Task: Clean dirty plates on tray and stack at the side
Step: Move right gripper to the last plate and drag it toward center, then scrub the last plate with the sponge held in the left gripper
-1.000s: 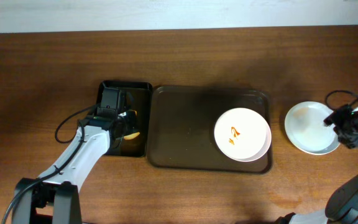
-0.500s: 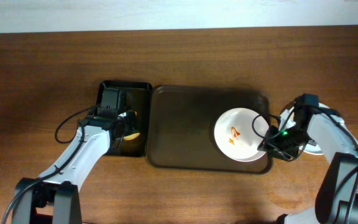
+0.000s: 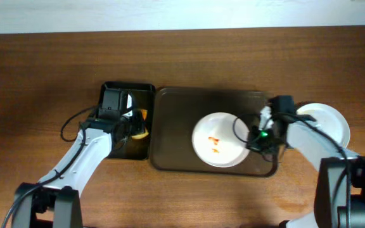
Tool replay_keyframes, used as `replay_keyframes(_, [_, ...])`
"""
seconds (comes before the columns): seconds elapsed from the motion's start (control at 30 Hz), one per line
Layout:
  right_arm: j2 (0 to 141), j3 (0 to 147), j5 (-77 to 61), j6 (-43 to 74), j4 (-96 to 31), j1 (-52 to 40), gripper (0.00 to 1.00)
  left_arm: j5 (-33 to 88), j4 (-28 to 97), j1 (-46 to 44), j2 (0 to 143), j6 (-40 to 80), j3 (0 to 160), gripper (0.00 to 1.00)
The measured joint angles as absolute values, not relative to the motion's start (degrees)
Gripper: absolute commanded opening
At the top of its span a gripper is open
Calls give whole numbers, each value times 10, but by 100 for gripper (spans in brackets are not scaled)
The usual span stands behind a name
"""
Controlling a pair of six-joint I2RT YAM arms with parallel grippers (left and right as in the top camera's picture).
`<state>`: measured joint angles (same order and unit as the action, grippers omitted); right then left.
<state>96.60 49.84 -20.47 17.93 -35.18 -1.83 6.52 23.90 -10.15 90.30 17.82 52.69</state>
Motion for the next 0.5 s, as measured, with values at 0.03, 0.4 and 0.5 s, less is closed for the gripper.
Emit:
replay_keyframes(0.03, [966, 496, -204, 194, -321, -48, 4, 100, 225, -102, 893, 165, 526, 0])
replay_keyframes(0.4, [966, 495, -157, 300, -250, -143, 4, 346, 185, -194, 894, 162, 527, 0])
replay_keyframes(0.5, [966, 495, -155, 301, -248, -143, 4, 376, 149, -224, 954, 224, 524, 0])
